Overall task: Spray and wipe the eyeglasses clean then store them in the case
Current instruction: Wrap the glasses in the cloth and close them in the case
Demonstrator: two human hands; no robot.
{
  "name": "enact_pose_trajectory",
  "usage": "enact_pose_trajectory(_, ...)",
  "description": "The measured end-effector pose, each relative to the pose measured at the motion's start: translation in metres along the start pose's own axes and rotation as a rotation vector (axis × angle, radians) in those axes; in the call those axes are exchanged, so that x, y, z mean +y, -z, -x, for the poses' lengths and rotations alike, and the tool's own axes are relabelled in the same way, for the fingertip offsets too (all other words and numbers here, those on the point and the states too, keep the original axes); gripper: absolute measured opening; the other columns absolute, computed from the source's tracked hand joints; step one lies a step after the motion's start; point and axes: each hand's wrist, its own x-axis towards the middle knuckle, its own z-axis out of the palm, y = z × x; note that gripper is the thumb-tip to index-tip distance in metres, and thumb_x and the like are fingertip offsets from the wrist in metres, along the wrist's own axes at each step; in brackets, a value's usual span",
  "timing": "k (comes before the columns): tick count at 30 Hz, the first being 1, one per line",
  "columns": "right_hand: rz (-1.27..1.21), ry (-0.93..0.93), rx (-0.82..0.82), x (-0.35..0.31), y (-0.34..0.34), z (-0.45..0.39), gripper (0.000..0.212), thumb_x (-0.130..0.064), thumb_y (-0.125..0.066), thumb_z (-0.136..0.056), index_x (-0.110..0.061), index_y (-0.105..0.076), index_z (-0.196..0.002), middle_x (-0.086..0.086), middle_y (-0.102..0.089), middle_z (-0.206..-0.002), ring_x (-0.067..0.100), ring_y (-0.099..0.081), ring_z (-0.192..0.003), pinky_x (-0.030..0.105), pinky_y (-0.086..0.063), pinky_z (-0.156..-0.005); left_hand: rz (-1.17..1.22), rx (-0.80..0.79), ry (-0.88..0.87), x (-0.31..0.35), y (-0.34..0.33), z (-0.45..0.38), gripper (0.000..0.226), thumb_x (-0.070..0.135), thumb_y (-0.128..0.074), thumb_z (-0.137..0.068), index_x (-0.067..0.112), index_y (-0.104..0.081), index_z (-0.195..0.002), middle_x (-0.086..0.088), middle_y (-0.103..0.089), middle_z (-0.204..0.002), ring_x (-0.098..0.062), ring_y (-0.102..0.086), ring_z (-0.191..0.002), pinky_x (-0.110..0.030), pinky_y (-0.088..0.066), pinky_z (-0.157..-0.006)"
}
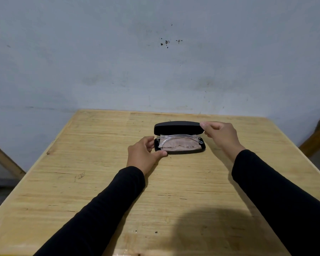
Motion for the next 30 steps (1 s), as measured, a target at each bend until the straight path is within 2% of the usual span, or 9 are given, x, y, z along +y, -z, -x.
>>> enact_pose_trajectory(6, -0.032, 0.056, 0.053, 0.013, -0.001, 0.023, 0.023, -0.025, -0.067, -0.086, -0.019, -0.072, -0.108, -0.009, -0.07, -0.103, -0.006, -0.058, -0.092, 0.009, -0.043, -0.074, 0.002, -0.007, -0.004, 0.0, 0.0, 0.0, 0.07, 0.022, -0.085, -0.062, 0.016, -0.054, -0.125, 0.001, -0.066, -0.113, -0.006, -0.057, -0.098, -0.023, -0.042, -0.098)
enact_pose_trajectory(9, 0.016, 0.056, 0.045, 0.019, -0.002, 0.031, 0.025, -0.021, -0.068, -0.085, -0.017, -0.071, -0.109, -0.002, -0.07, -0.109, 0.0, -0.059, -0.093, 0.015, -0.047, -0.082, -0.017, -0.008, -0.001, -0.001, 0.0, 0.001, 0.068, 0.024, -0.083, -0.065, 0.019, -0.053, -0.125, 0.003, -0.065, -0.114, -0.006, -0.057, -0.1, -0.023, -0.04, -0.1)
enact_pose_trajectory(12, 0.161, 0.106, 0.046, 0.027, -0.003, 0.039, 0.028, -0.02, -0.069, -0.083, -0.014, -0.07, -0.111, 0.003, -0.07, -0.113, 0.005, -0.056, -0.098, 0.018, -0.039, -0.091, -0.045, -0.014, -0.018, -0.001, -0.001, 0.001, 0.066, 0.022, -0.081, -0.068, 0.02, -0.052, -0.128, 0.002, -0.063, -0.118, -0.004, -0.056, -0.099, -0.016, -0.036, -0.094)
enact_pose_trajectory(16, 0.162, 0.1, 0.027, 0.031, -0.005, 0.043, 0.038, -0.018, -0.074, -0.079, -0.014, -0.067, -0.117, 0.005, -0.068, -0.116, 0.008, -0.056, -0.099, 0.014, -0.039, -0.088, -0.05, -0.022, -0.034, 0.001, 0.0, 0.003, 0.064, 0.021, -0.079, -0.07, 0.022, -0.052, -0.128, 0.001, -0.064, -0.118, -0.004, -0.056, -0.099, -0.013, -0.035, -0.092)
enact_pose_trajectory(20, 0.145, 0.085, 0.049, 0.033, -0.011, 0.041, 0.042, -0.014, -0.074, -0.079, -0.014, -0.064, -0.121, 0.006, -0.068, -0.115, 0.008, -0.057, -0.094, 0.001, -0.036, -0.072, -0.04, -0.019, -0.07, 0.002, -0.002, 0.002, 0.061, 0.015, -0.076, -0.074, 0.022, -0.052, -0.129, 0.001, -0.064, -0.12, -0.001, -0.055, -0.099, -0.006, -0.03, -0.093)
enact_pose_trajectory(22, 0.138, 0.082, 0.072, 0.03, -0.014, 0.037, 0.042, -0.014, -0.073, -0.081, -0.013, -0.064, -0.121, 0.005, -0.067, -0.117, 0.007, -0.055, -0.095, 0.0, -0.035, -0.071, -0.032, 0.004, -0.066, 0.004, -0.004, -0.005, 0.055, 0.017, -0.074, -0.077, 0.024, -0.053, -0.128, -0.001, -0.063, -0.121, -0.005, -0.057, -0.102, -0.014, -0.032, -0.103)
enact_pose_trajectory(24, 0.108, 0.083, 0.097, 0.026, -0.017, 0.031, 0.042, -0.015, -0.072, -0.082, -0.014, -0.063, -0.122, 0.003, -0.065, -0.117, 0.007, -0.054, -0.097, 0.004, -0.038, -0.078, -0.033, 0.026, -0.062, 0.009, -0.005, -0.017, 0.052, 0.019, -0.072, -0.078, 0.026, -0.055, -0.126, -0.001, -0.061, -0.122, -0.009, -0.056, -0.105, -0.02, -0.031, -0.106)
enact_pose_trajectory(26, 0.054, 0.076, 0.124, 0.021, -0.021, 0.021, 0.041, -0.016, -0.071, -0.083, -0.015, -0.062, -0.123, 0.001, -0.065, -0.115, 0.009, -0.057, -0.098, 0.014, -0.044, -0.087, -0.017, 0.034, -0.063, 0.016, -0.007, -0.03, 0.049, 0.017, -0.071, -0.08, 0.025, -0.056, -0.126, 0.001, -0.061, -0.121, -0.006, -0.054, -0.101, -0.01, -0.028, -0.1)
enact_pose_trajectory(30, 0.028, 0.064, 0.172, 0.014, -0.031, -0.009, 0.04, -0.019, -0.069, -0.084, -0.019, -0.063, -0.123, -0.004, -0.064, -0.106, 0.01, -0.06, -0.097, 0.023, -0.047, -0.09, -0.007, 0.051, -0.064, 0.023, -0.013, -0.063, 0.047, 0.012, -0.067, -0.083, 0.022, -0.055, -0.127, 0.004, -0.06, -0.109, -0.001, -0.047, -0.091, 0.008, -0.015, -0.081)
